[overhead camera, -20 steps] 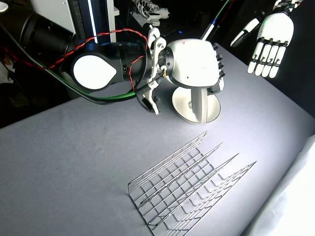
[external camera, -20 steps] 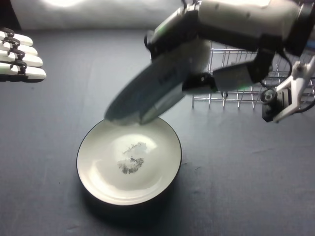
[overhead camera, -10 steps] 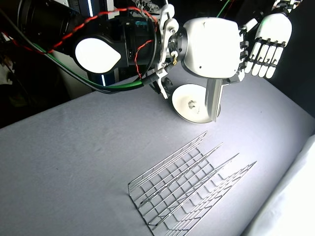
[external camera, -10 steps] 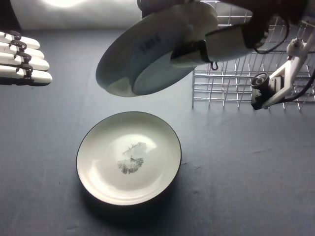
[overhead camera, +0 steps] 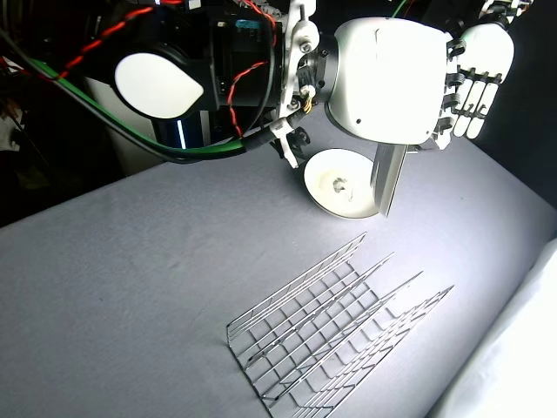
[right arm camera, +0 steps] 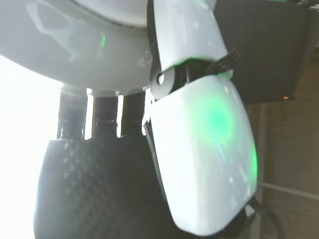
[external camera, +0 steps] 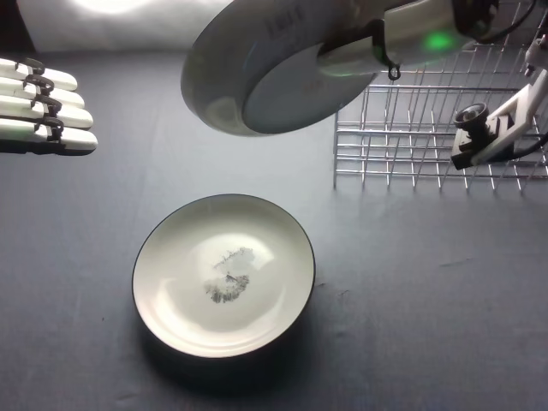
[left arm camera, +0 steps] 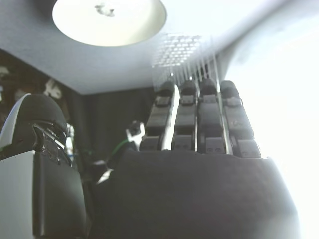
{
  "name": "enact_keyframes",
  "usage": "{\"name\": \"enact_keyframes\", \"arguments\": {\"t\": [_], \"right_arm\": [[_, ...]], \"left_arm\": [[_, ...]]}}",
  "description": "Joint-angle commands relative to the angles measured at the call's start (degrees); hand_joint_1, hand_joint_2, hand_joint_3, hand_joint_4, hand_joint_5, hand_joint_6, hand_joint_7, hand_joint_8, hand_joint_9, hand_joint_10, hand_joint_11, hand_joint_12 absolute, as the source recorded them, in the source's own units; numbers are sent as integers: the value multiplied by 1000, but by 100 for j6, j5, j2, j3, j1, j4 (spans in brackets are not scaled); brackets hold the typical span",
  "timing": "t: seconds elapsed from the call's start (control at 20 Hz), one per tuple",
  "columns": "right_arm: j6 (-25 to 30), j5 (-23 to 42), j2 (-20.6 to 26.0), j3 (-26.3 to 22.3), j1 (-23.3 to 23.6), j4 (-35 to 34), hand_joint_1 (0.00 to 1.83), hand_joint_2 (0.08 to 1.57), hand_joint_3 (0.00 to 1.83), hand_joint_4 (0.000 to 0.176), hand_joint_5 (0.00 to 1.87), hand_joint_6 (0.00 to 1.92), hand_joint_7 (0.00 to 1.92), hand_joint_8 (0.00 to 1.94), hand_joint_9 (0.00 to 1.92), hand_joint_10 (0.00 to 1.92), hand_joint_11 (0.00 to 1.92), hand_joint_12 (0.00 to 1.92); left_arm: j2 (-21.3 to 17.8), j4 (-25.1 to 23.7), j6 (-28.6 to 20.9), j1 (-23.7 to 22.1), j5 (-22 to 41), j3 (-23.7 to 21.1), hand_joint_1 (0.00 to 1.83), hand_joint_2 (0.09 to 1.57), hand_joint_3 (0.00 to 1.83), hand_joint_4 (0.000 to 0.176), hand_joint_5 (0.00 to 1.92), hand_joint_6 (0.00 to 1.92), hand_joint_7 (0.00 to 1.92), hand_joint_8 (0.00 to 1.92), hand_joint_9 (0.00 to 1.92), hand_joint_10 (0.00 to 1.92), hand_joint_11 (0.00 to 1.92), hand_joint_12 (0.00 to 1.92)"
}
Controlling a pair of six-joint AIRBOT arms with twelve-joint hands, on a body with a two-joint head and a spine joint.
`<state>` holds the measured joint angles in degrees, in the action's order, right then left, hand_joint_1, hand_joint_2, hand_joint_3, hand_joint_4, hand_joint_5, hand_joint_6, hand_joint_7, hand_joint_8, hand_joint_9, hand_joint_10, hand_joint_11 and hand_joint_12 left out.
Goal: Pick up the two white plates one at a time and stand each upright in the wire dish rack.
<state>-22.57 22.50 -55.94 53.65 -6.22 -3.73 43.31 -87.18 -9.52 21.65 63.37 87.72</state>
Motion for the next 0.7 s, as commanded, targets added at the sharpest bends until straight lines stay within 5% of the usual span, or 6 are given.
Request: {"name": "enact_keyframes", "arguments": {"t": [0.0, 0.65], "right_arm": [[69, 835, 98, -11, 127, -166, 1489, 1113, 0, 0, 889, 1060, 929, 977, 911, 1044, 848, 1515], [22, 663, 577, 683, 136, -635, 1491, 1108, 1, 0, 881, 1050, 933, 960, 942, 1022, 853, 1515]], "left_arm": [[-38, 461, 11, -72, 143, 3, 0, 1090, 0, 0, 8, 3, 7, 3, 5, 2, 5, 2], [5, 461, 52, -61, 143, -126, 0, 1089, 0, 0, 2, 1, 1, 0, 0, 0, 8, 3]]}}
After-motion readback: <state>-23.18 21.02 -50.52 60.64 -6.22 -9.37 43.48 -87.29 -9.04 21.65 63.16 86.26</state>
